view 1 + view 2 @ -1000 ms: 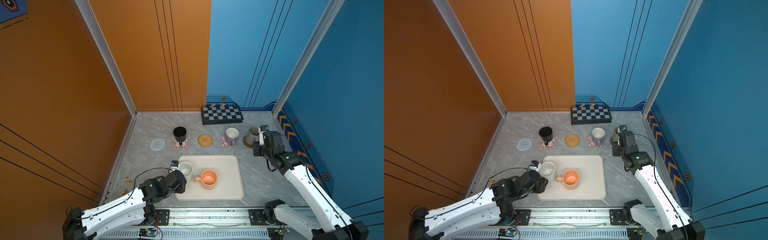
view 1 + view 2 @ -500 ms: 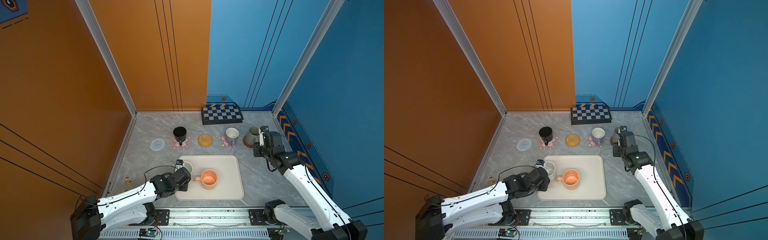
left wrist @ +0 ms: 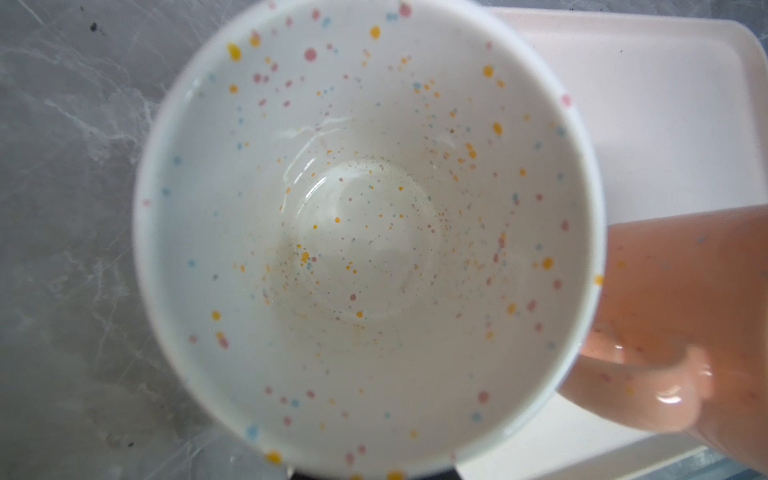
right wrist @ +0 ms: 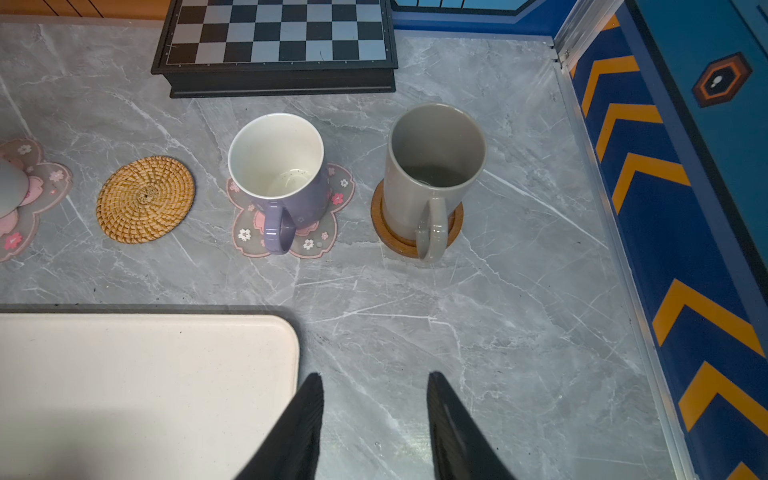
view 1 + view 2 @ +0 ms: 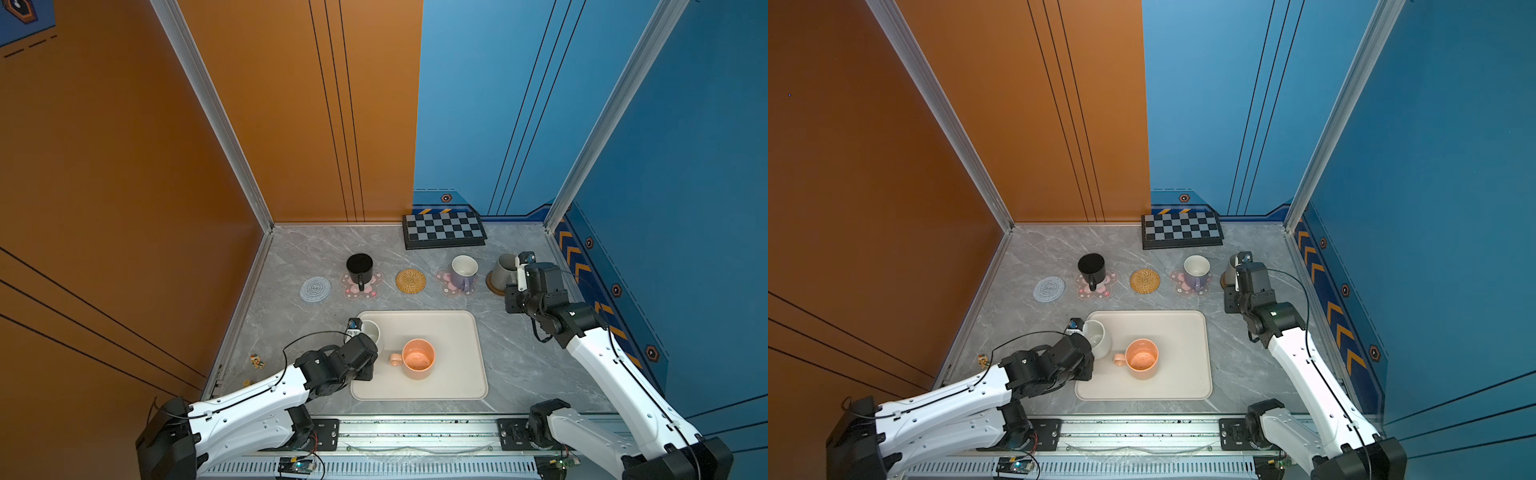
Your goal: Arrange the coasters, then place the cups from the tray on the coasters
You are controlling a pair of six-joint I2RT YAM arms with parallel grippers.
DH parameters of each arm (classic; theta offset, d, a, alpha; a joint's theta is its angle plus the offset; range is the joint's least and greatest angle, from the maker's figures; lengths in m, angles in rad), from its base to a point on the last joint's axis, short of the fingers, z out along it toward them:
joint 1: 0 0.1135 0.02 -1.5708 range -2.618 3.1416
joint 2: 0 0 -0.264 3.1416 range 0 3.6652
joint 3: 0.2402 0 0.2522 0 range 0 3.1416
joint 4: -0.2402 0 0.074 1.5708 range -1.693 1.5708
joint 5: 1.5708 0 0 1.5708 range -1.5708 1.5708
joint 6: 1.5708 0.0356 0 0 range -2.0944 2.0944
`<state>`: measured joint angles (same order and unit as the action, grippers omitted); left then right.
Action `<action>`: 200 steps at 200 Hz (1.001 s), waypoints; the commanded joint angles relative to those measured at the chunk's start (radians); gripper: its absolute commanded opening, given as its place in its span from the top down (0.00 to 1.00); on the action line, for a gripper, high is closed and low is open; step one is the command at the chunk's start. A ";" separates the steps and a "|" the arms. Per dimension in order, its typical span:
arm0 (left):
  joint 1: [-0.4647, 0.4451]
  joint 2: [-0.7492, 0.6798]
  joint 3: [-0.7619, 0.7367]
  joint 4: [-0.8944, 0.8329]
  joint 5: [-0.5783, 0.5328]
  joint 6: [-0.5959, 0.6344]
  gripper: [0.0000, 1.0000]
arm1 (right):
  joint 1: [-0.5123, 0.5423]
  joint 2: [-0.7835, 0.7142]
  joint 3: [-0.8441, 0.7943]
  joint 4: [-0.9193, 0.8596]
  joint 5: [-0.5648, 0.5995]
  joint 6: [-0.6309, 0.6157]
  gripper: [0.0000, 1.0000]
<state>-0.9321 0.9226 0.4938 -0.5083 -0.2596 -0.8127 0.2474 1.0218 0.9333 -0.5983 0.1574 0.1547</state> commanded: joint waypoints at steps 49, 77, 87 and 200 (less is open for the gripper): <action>0.007 -0.059 0.069 -0.118 -0.089 0.033 1.00 | -0.008 0.004 0.002 0.012 -0.029 0.021 0.56; 0.015 -0.055 0.113 -0.179 -0.102 0.062 1.00 | -0.011 0.023 0.018 0.014 -0.032 0.020 0.56; 0.015 -0.056 0.121 -0.182 -0.105 0.064 1.00 | -0.010 0.031 0.022 0.014 -0.036 0.021 0.56; 0.172 -0.032 0.269 -0.226 -0.131 0.201 1.00 | -0.014 0.088 0.054 0.037 -0.086 0.020 0.56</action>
<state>-0.8097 0.8845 0.6899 -0.7383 -0.3519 -0.6807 0.2398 1.0897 0.9504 -0.5896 0.0982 0.1585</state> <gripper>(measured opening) 0.198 0.437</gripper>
